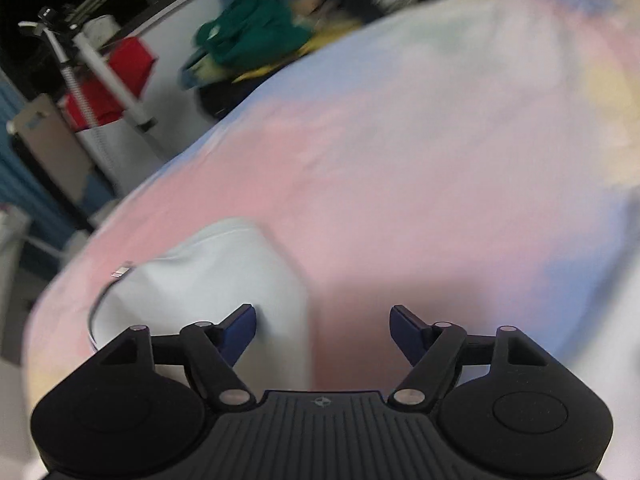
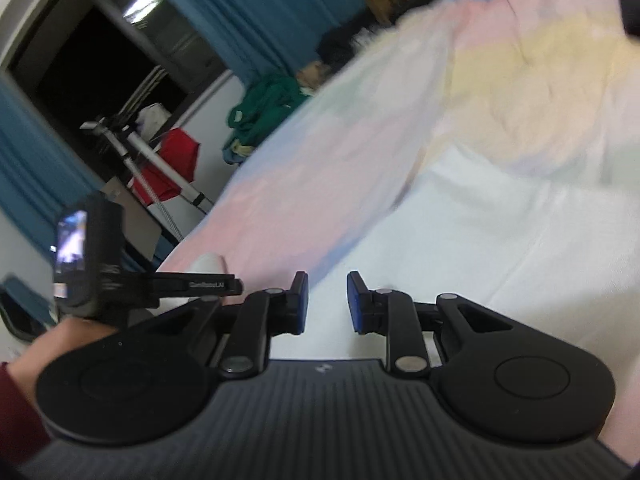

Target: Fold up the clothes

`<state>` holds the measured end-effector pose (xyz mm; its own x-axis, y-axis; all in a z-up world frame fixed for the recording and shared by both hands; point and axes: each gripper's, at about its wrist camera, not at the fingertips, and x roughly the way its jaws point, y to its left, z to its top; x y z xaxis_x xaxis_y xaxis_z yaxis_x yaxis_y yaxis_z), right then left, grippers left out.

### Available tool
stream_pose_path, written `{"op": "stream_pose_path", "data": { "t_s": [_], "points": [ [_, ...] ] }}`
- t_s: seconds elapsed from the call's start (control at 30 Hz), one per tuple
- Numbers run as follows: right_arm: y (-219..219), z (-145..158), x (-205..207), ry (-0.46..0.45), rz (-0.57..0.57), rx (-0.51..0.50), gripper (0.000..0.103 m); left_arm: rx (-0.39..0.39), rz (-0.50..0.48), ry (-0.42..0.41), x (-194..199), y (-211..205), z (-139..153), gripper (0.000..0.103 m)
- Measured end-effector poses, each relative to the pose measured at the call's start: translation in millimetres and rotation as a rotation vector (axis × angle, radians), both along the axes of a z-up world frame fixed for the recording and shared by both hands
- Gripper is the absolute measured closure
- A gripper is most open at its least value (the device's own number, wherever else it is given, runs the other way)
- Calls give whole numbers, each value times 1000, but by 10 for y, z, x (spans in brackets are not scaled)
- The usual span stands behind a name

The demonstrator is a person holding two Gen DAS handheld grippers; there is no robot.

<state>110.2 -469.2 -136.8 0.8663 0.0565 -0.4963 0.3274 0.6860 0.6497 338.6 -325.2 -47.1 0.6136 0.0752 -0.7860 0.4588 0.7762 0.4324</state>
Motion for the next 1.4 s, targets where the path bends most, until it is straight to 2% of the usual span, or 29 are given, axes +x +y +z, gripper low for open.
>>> {"op": "stream_pose_path", "data": {
  "t_s": [0.03,0.1,0.13,0.23,0.27,0.37,0.43,0.53,0.6,0.7,0.73,0.8,0.87,0.93,1.0,1.03,1.07,1.2,1.27,1.4],
  "points": [
    [-48,-58,37,10,-10,21,78,19,29,10,116,-15,-50,35],
    [-122,-137,65,21,-29,50,78,6,86,32,274,35,-82,49],
    [-154,-172,82,25,-41,65,78,-6,112,42,342,68,-91,62],
    [-189,-218,86,31,-53,94,78,-23,122,21,444,109,-83,87],
    [-193,-218,81,30,-54,100,78,-46,125,23,473,155,-59,91],
    [-191,-168,24,10,-62,97,78,-164,186,22,637,287,167,94],
    [-198,-134,-12,0,-74,87,78,-249,193,-37,664,328,445,95],
    [-232,-127,-46,-7,-98,90,78,-380,148,-125,567,297,887,95],
    [-257,-121,-47,-6,-114,81,78,-480,68,-177,397,269,1160,95],
    [-303,-117,-44,-5,-136,76,78,-604,-111,-215,-16,86,1428,95],
    [-316,-116,-50,-6,-144,75,78,-640,-182,-210,-162,12,1460,95],
    [-337,-115,-60,-7,-160,71,78,-662,-280,-174,-409,-120,1388,91],
    [-357,-117,-62,-7,-171,65,78,-666,-349,-129,-627,-249,1248,78],
    [-363,-127,-55,-3,-171,58,78,-650,-350,-62,-795,-384,1030,77],
    [-363,-135,-46,0,-166,50,78,-635,-337,-11,-878,-407,821,73],
    [-358,-137,-40,4,-162,46,78,-633,-329,0,-876,-366,732,64],
    [-354,-141,-35,5,-157,46,78,-635,-318,10,-888,-295,655,55],
    [-341,-148,-24,7,-142,50,78,-668,-265,28,-1063,173,437,43],
    [-324,-155,-3,8,-128,52,78,-685,-229,6,-1241,552,424,31],
    [-255,-168,50,9,-92,51,78,-686,-141,-44,-1603,1296,455,28]
  ]
}}
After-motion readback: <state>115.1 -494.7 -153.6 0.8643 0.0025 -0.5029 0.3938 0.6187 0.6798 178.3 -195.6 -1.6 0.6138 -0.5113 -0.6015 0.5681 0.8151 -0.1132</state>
